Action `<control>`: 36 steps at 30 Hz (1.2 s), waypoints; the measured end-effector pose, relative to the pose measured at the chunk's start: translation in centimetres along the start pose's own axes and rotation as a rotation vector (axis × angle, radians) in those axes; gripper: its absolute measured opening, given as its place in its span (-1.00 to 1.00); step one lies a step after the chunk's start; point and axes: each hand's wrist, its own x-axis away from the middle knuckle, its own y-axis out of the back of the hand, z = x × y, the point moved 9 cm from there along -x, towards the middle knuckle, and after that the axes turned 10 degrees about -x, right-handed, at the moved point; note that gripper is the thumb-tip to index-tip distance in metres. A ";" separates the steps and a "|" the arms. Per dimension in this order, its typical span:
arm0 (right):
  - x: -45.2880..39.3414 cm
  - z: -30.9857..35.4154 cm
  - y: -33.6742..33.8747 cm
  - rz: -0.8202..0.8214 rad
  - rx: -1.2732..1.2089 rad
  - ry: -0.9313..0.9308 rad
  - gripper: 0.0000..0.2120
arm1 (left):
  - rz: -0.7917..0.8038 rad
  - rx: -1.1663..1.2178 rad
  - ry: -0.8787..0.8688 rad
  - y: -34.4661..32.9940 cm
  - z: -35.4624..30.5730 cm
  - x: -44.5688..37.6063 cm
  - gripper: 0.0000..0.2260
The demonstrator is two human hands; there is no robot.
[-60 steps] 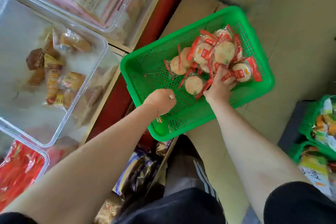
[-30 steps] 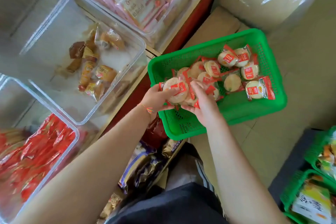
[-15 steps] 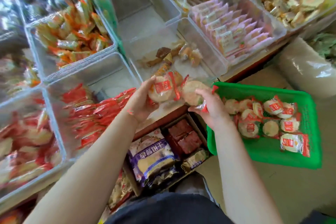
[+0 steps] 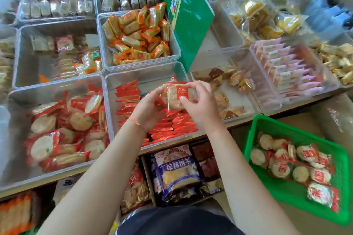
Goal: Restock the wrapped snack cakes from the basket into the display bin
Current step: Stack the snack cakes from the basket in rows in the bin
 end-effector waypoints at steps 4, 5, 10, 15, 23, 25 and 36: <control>-0.6 -0.7 -2.5 0.151 0.003 -0.051 -0.39 | 0.031 -0.011 -0.013 1.3 0.0 -0.6 -0.64; -0.8 -1.0 -2.9 0.161 0.007 -0.061 -0.37 | 0.032 -0.026 -0.018 1.5 0.0 -0.6 -0.62; -1.7 -4.3 -3.1 0.123 -0.080 -0.258 -0.33 | -0.057 0.043 -0.047 3.4 0.4 -0.9 -0.76; 0.0 -8.6 -5.0 0.060 -0.462 -0.736 -0.50 | -0.138 0.025 -0.053 4.5 0.9 -1.1 -0.71; 0.2 -9.3 -5.3 0.046 -0.729 -0.840 -0.60 | -0.356 -0.088 -0.109 6.7 -0.3 -2.4 -0.68; -1.5 -9.3 -3.4 -0.048 -0.684 -0.746 -0.66 | -0.468 -0.301 -0.139 8.0 -1.4 -3.1 -0.71; -10.4 -4.8 -5.6 0.123 0.464 0.086 -0.78 | -0.346 -1.652 -0.330 5.1 -2.7 -9.4 -0.72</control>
